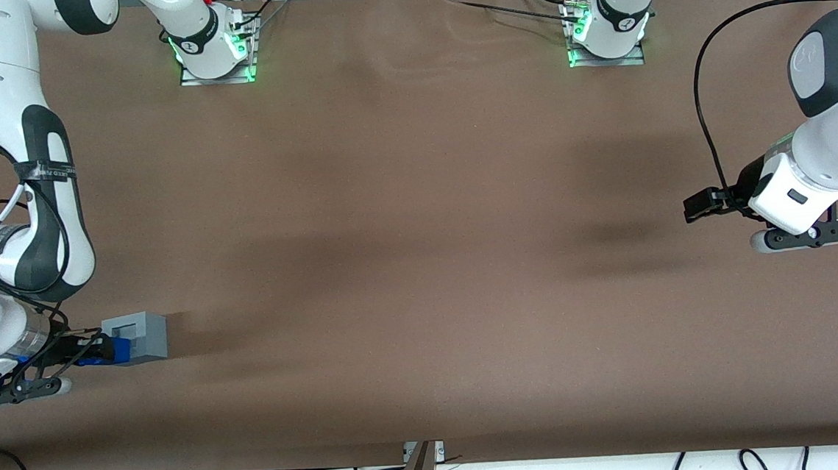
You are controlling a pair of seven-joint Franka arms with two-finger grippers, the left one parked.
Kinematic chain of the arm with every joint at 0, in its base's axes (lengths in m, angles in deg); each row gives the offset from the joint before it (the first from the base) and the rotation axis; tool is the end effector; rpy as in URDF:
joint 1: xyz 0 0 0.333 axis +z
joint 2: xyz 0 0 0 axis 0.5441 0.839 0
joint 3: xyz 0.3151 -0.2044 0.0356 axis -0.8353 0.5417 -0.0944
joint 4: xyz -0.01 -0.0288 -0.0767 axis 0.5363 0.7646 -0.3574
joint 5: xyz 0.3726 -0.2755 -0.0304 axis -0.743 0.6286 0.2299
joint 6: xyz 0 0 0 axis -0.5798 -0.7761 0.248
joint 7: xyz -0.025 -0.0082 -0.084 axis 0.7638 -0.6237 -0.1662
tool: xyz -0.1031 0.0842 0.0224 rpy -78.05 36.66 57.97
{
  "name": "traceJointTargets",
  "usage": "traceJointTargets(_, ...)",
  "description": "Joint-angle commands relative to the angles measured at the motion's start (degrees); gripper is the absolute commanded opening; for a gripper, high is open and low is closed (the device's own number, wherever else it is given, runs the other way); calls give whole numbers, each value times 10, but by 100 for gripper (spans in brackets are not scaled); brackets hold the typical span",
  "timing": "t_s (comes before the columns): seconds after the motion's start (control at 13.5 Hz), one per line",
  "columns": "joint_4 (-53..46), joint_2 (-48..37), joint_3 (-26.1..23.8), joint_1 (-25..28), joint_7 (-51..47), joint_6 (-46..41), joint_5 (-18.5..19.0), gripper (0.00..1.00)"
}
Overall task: Insert blue part into gray base with right arm
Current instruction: 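Carry the blue part over the gray base's recess, then lower the blue part into the gray base's recess, pressing down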
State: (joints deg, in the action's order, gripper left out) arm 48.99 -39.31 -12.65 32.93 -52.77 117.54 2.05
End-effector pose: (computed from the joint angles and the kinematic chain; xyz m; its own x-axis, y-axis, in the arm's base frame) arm 0.8764 -0.0883 0.3082 0.9855 0.1204 0.1194 0.1138 -0.9917 0.0603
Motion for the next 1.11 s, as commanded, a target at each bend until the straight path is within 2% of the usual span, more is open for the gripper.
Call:
traceJointTargets(0.0, 8, -6, -5, -2, -4, 8, -9, 37)
traceJointTargets(1.03, 22, -28, -3, -1, 52, -28, -1, 37)
